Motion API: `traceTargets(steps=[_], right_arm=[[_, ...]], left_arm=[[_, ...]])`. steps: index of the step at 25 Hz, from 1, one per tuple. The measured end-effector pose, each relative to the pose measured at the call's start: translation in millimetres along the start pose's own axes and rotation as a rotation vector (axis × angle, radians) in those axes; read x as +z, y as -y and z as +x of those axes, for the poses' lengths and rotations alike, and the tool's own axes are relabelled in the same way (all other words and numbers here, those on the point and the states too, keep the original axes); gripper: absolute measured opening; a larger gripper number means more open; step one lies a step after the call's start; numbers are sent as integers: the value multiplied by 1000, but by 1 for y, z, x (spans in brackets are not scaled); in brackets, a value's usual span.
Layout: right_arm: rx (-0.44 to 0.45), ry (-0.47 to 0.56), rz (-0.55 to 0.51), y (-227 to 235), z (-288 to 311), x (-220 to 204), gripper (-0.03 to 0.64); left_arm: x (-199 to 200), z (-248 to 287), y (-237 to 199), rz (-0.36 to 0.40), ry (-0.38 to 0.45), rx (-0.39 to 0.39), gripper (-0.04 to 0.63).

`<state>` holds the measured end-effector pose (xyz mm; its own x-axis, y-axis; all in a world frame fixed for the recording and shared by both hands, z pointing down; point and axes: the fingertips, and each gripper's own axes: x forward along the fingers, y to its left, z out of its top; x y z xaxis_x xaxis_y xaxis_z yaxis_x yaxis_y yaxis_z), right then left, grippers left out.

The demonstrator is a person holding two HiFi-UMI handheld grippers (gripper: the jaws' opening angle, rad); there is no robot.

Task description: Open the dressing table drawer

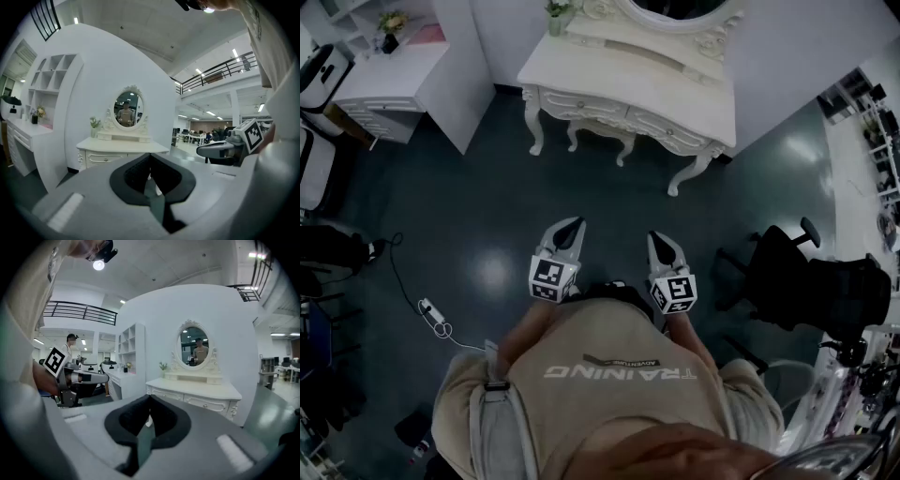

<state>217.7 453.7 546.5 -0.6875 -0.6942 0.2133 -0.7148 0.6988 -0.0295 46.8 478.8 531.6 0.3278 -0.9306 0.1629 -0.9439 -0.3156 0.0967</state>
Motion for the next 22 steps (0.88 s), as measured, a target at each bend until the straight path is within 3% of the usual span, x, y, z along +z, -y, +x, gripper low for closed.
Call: traceTargets(steps=[7,12,22], right_arm=[[14,16,-26,-6,24,17,3],[26,-22,-24,-7,44,9,3],[30,-79,-6,55,108,-13,3]], left_arm=[[2,4,10,24,-6,-81,8],[-12,18,-4,0,-36,-94,8],[-5,90,-51,-14,-58,-13,8]])
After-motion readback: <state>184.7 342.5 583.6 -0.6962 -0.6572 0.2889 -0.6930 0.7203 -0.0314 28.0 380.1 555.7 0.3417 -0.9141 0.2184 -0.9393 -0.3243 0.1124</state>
